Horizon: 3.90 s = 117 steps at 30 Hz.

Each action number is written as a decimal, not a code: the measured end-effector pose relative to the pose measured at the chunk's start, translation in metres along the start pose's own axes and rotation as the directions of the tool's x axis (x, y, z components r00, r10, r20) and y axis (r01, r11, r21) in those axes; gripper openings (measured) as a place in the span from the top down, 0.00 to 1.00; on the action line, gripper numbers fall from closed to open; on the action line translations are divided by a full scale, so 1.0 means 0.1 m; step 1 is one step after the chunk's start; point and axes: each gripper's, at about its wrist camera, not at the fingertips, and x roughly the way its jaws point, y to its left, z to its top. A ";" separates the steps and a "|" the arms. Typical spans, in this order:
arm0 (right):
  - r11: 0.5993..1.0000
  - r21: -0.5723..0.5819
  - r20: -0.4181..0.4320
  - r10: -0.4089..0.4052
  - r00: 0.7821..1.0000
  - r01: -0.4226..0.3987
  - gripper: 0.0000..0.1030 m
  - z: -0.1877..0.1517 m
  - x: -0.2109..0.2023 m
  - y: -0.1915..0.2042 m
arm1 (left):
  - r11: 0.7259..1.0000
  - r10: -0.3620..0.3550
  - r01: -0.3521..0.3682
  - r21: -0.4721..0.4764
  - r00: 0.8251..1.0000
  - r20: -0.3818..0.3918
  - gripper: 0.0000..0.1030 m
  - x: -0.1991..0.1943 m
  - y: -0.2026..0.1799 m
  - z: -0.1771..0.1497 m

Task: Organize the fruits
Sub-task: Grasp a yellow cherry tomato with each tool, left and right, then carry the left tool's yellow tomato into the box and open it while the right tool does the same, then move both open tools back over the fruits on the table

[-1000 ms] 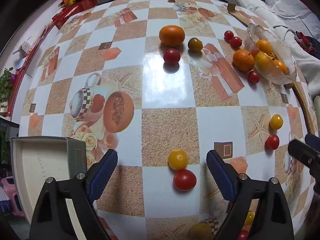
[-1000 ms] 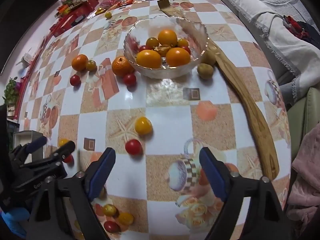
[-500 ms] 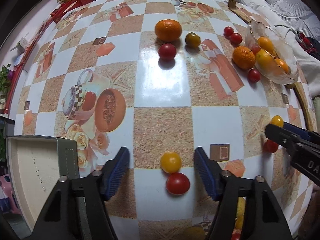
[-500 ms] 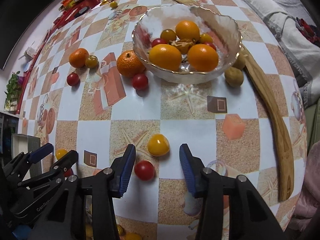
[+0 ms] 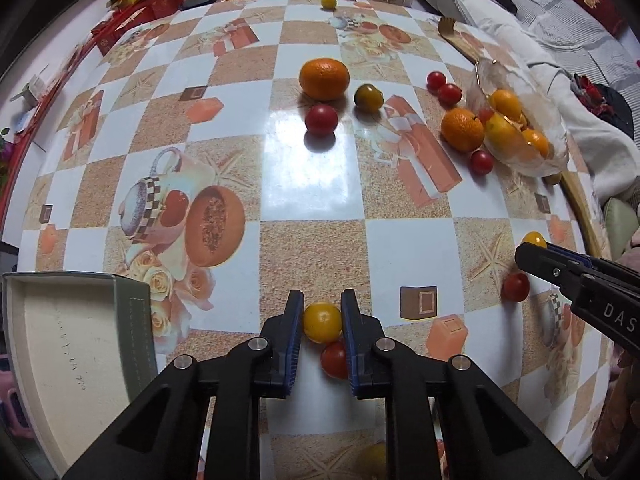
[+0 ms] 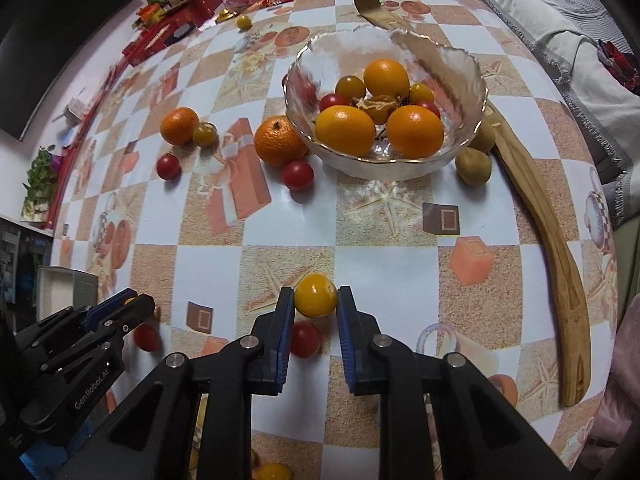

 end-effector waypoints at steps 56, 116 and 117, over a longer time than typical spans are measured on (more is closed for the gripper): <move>0.880 -0.455 -0.210 0.044 0.977 -0.137 0.72 -0.60 0.76 3.00 | 0.950 0.213 -0.213 -0.228 0.977 -0.024 0.69 -0.48 2.37 -1.09; 0.997 0.060 -0.035 -0.048 0.998 0.050 0.17 -0.35 -0.02 0.00 | 0.994 0.081 -0.080 0.079 0.996 -0.020 0.20 -0.02 -0.08 -0.23; 0.997 0.059 -0.037 -0.047 0.998 0.049 0.17 -0.34 -0.01 0.00 | 0.993 0.087 -0.085 0.077 0.996 -0.021 0.20 0.00 -0.08 -0.22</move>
